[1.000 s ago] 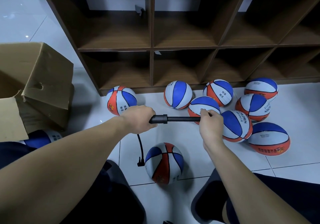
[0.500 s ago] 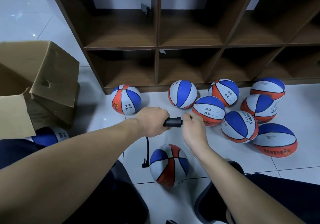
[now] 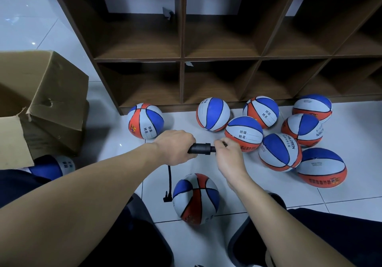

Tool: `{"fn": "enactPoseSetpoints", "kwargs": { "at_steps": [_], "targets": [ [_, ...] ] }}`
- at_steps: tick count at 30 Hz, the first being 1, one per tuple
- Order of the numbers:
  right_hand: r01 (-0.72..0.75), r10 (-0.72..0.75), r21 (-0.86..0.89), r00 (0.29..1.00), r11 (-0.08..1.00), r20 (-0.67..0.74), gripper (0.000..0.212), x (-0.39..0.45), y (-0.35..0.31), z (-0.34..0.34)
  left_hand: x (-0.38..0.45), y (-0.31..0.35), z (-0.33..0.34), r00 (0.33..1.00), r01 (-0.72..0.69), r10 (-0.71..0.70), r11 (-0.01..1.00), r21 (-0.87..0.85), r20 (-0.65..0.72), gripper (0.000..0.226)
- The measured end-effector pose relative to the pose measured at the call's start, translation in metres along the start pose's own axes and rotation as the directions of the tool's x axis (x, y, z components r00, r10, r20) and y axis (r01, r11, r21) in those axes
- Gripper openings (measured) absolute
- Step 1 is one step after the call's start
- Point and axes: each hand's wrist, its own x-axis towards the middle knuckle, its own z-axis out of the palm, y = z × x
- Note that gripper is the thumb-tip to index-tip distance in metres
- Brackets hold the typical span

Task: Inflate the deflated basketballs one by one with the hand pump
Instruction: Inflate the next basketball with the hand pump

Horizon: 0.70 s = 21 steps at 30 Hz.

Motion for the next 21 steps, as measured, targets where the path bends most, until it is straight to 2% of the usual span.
{"fn": "enactPoseSetpoints", "kwargs": {
  "at_steps": [5, 9, 14, 18, 21],
  "targets": [
    [0.057, -0.058, -0.046, 0.998, 0.997, -0.028, 0.029, 0.005, -0.004, -0.014, -0.004, -0.018, -0.002, 0.998, 0.052, -0.051, 0.998, -0.036, 0.021, 0.026],
    [0.040, -0.043, -0.037, 0.994, 0.999, -0.102, 0.031, 0.018, -0.002, -0.034, -0.009, -0.037, -0.002, 0.992, 0.111, -0.106, 0.990, -0.086, 0.066, 0.028],
    [-0.041, 0.050, 0.058, 0.984, 0.997, -0.173, 0.033, 0.027, -0.004, -0.046, -0.008, -0.037, -0.002, 0.993, 0.109, -0.102, 0.986, -0.124, 0.063, 0.025],
    [-0.020, 0.035, 0.061, 0.963, 0.998, -0.268, 0.035, 0.016, -0.002, -0.032, -0.005, -0.029, -0.001, 0.995, 0.089, -0.085, 0.993, -0.073, 0.058, 0.024],
    [-0.011, 0.021, 0.039, 0.967, 0.999, -0.253, 0.036, 0.007, -0.001, -0.018, -0.006, -0.018, -0.002, 0.997, 0.073, -0.071, 0.996, -0.055, 0.031, 0.026]
  ]
}}
